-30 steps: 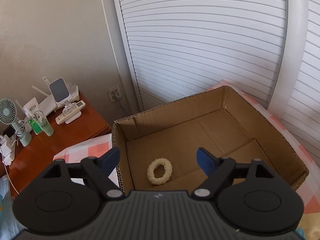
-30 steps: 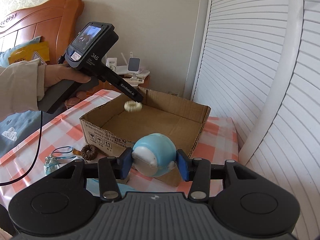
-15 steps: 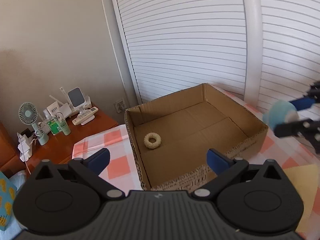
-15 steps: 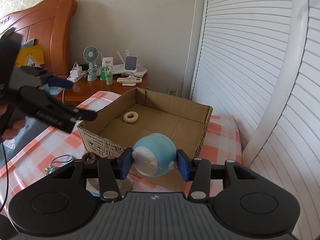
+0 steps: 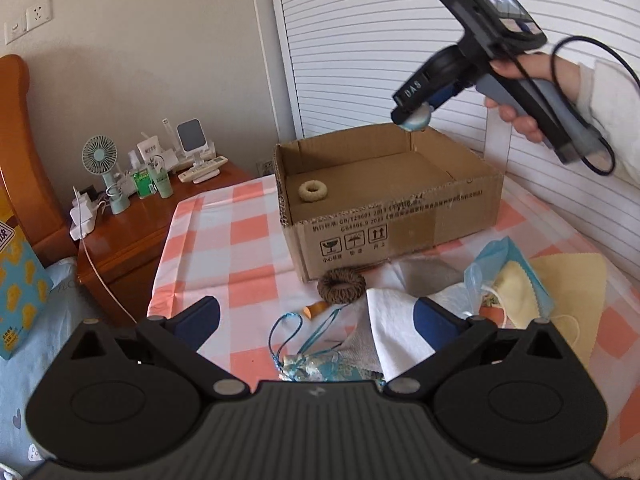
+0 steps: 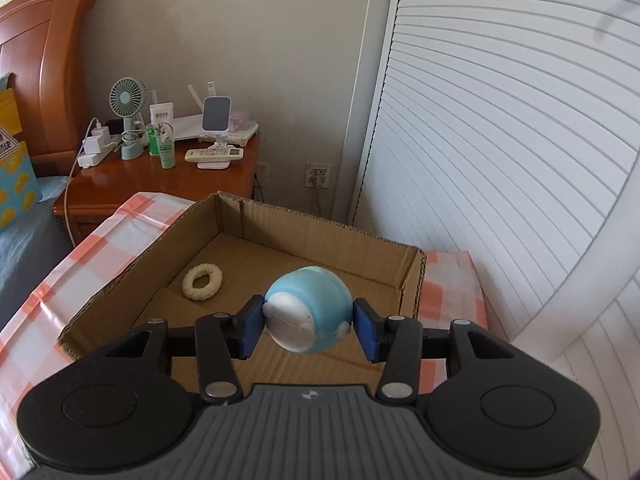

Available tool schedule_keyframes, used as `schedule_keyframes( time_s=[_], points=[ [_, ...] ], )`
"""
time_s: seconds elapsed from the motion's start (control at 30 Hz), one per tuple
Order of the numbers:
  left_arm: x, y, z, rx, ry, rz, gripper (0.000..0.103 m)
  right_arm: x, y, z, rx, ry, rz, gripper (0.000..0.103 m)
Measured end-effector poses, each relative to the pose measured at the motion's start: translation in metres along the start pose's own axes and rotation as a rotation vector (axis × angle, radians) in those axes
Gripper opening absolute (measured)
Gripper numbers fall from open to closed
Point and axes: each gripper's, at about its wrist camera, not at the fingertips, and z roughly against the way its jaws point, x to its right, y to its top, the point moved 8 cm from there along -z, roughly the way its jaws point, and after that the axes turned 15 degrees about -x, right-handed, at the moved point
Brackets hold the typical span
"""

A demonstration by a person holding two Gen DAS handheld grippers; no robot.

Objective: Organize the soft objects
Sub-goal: 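Lower the blue ball toy into the box and open the right gripper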

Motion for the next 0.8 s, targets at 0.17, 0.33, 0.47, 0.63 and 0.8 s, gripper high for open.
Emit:
schedule_keyframes(
  time_s=[0.17, 0.33, 0.47, 0.63, 0.8],
  points=[
    [0.000, -0.008, -0.002, -0.018, -0.002, 0.004, 0.102, 0.009, 0.021, -0.011, 0.015, -0.062, -0.029, 0.102],
    [-0.002, -0.012, -0.003, -0.026, -0.016, 0.016, 0.102, 0.009, 0.004, 0.005, 0.020, -0.044, -0.037, 0.103],
    [-0.001, -0.015, -0.002, -0.029, -0.027, 0.020, 0.102, 0.006, -0.015, 0.021, 0.014, -0.032, -0.053, 0.103],
    [0.004, -0.017, 0.003, -0.023, -0.035, 0.002, 0.102, 0.000, -0.042, 0.038, 0.008, -0.023, -0.064, 0.103],
    [0.011, -0.019, 0.004, -0.021, -0.048, -0.019, 0.102, -0.006, -0.074, 0.052, 0.011, -0.023, -0.066, 0.103]
  ],
)
